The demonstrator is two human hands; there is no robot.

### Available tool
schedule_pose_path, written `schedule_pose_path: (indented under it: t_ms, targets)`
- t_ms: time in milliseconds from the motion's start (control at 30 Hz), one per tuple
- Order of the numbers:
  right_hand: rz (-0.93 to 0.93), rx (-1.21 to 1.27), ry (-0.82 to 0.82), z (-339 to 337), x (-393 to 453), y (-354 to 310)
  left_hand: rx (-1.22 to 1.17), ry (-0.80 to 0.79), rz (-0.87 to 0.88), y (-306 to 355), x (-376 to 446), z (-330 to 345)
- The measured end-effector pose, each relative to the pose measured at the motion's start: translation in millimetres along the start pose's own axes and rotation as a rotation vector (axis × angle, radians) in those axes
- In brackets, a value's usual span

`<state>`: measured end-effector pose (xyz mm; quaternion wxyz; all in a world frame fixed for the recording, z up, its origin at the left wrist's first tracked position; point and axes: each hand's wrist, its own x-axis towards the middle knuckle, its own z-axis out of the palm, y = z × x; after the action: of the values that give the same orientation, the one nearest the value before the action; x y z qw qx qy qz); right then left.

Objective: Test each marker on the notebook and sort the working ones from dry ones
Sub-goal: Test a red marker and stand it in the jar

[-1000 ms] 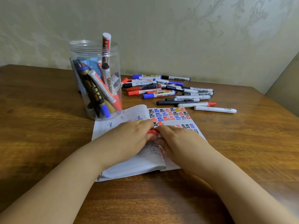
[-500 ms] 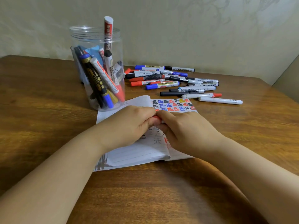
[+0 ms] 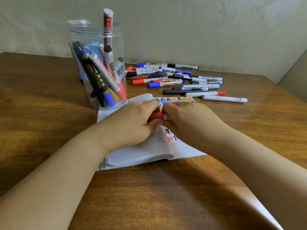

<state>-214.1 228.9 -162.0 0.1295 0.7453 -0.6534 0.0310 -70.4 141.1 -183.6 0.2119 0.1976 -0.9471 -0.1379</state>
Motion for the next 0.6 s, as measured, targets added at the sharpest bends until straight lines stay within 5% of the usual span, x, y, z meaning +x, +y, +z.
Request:
schedule_pose_path:
  t_ms: [167, 600]
  targets:
    - [-0.032, 0.037, -0.019, 2, -1, 2, 0.085, -0.174, -0.057, 3, 12, 0]
    - [-0.131, 0.165, 0.199, 28, -7, -1, 0.071, -0.25, -0.02, -4, 8, -3]
